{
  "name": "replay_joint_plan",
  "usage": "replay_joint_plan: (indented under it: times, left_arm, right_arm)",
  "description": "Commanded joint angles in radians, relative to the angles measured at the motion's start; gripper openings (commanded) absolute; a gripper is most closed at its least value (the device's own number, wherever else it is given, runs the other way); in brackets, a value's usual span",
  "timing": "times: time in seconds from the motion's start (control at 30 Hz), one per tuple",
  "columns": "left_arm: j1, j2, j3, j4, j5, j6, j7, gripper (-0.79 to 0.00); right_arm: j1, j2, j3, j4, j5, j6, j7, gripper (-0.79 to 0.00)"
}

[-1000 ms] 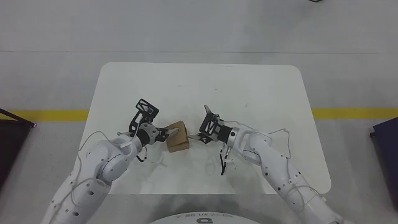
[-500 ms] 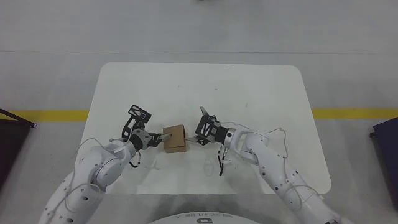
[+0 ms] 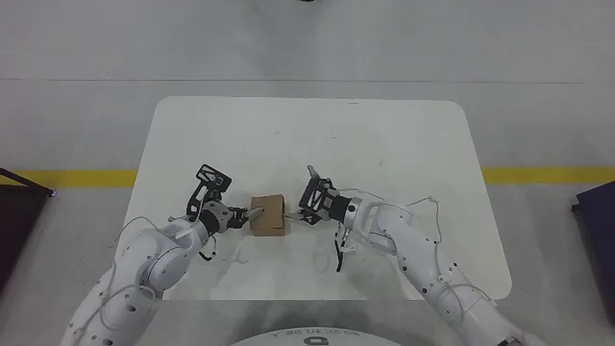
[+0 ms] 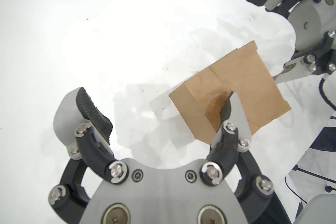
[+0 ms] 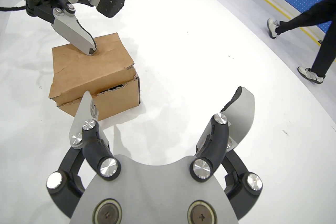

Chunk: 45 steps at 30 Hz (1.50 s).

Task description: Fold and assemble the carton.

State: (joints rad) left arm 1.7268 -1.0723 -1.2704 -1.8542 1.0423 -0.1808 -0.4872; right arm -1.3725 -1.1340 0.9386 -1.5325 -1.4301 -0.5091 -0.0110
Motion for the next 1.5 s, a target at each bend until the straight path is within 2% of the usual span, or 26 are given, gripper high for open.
replay_joint_plan:
  times: [0.0,0.2,0.43,0.73,1.03,1.27,1.47]
  left_arm:
    - [0.000,0.000,0.000,0.001,0.001,0.001,0.002,0.000]
    - [0.001,0.000,0.000,0.006,0.000,-0.003,0.003,0.000]
    - [0.000,0.000,0.001,0.009,0.000,-0.007,0.000,0.000]
    - [-0.005,-0.001,0.006,0.015,-0.001,-0.015,0.002,0.000]
    - [-0.020,-0.003,0.022,0.029,0.002,-0.022,0.005,0.000]
    - [-0.053,-0.010,0.056,0.038,0.005,-0.025,0.019,0.000]
    - [-0.059,-0.008,0.034,0.009,0.018,-0.012,0.027,0.000]
  right_arm:
    - [-0.003,0.001,0.008,-0.012,0.007,0.006,-0.010,0.000]
    - [0.002,-0.003,-0.011,-0.029,-0.005,0.001,0.001,0.000]
    - [0.040,-0.021,-0.066,0.025,-0.016,0.008,0.032,0.000]
    - [0.079,-0.031,-0.043,0.059,0.033,0.055,0.031,0.000]
    - [0.137,-0.053,-0.098,0.132,0.009,0.056,0.053,0.000]
    - [0.108,-0.041,-0.027,0.110,0.030,0.097,0.013,0.000]
    - [0.008,-0.013,0.079,0.068,0.034,0.133,0.002,0.000]
